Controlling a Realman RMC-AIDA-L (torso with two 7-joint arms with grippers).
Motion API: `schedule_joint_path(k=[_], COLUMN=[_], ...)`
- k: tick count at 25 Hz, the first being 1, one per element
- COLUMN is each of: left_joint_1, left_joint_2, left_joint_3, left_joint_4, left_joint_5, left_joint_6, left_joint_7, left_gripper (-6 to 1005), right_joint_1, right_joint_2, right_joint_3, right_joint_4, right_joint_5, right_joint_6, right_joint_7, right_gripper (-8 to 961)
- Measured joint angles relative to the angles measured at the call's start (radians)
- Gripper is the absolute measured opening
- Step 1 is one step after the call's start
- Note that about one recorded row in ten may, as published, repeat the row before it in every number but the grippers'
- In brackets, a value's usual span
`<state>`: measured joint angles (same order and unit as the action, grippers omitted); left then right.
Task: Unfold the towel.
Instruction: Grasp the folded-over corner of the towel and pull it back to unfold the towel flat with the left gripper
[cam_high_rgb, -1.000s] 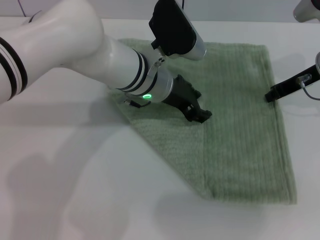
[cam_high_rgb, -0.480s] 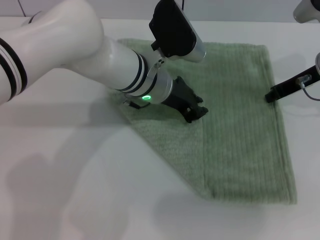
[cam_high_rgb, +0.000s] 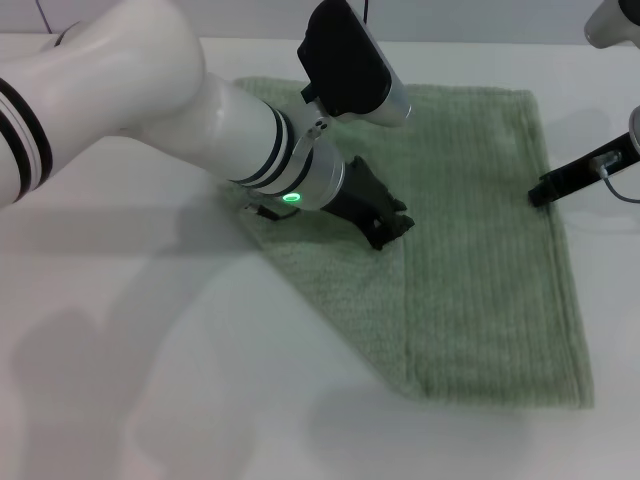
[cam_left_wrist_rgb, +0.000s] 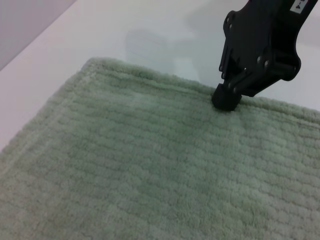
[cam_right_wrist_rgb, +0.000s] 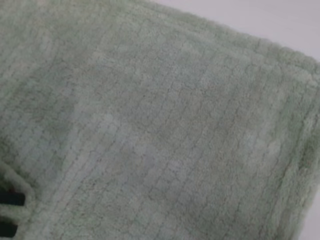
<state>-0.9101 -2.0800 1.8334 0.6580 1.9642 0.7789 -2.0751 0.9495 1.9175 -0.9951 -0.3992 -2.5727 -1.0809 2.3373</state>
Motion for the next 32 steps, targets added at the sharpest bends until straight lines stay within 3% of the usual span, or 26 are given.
schedule_joint_path(k=[10, 19, 21, 24, 26, 32], left_joint_1=[0.004, 0.018, 0.037, 0.047, 0.095, 0.141], left_joint_2=[0.001, 0.008, 0.014, 0.016, 0.017, 0.020], left_joint_3=[-0.011, -0.080, -0.145, -0.172, -0.267, -0.301], left_joint_4=[0.008, 0.028, 0.066, 0.086, 0.190, 0.285], left_joint_5=[0.011, 0.046, 0.080, 0.094, 0.153, 0.189], left_joint_6=[0.015, 0.061, 0.133, 0.162, 0.277, 0.361], left_joint_7=[-0.002, -0.001, 0.003, 0.004, 0.007, 0.009], left_gripper=[111, 48, 48, 48, 48, 47], right_joint_1=[0.000, 0.000, 0.000, 0.000, 0.000, 0.000], right_joint_2=[0.002, 0.002, 0.002, 0.001, 0.000, -0.001], right_joint_3=[0.005, 0.006, 0.006, 0.006, 0.006, 0.006], right_joint_4=[0.005, 0.008, 0.008, 0.008, 0.008, 0.008], right_joint_5=[0.000, -0.003, -0.005, -0.005, -0.005, -0.006], right_joint_6=[0.002, 0.001, 0.001, 0.001, 0.001, -0.001], right_joint_7=[-0.010, -0.010, -0.010, -0.010, -0.010, -0.010], right_gripper=[-1, -2, -1, -1, -1, -2])
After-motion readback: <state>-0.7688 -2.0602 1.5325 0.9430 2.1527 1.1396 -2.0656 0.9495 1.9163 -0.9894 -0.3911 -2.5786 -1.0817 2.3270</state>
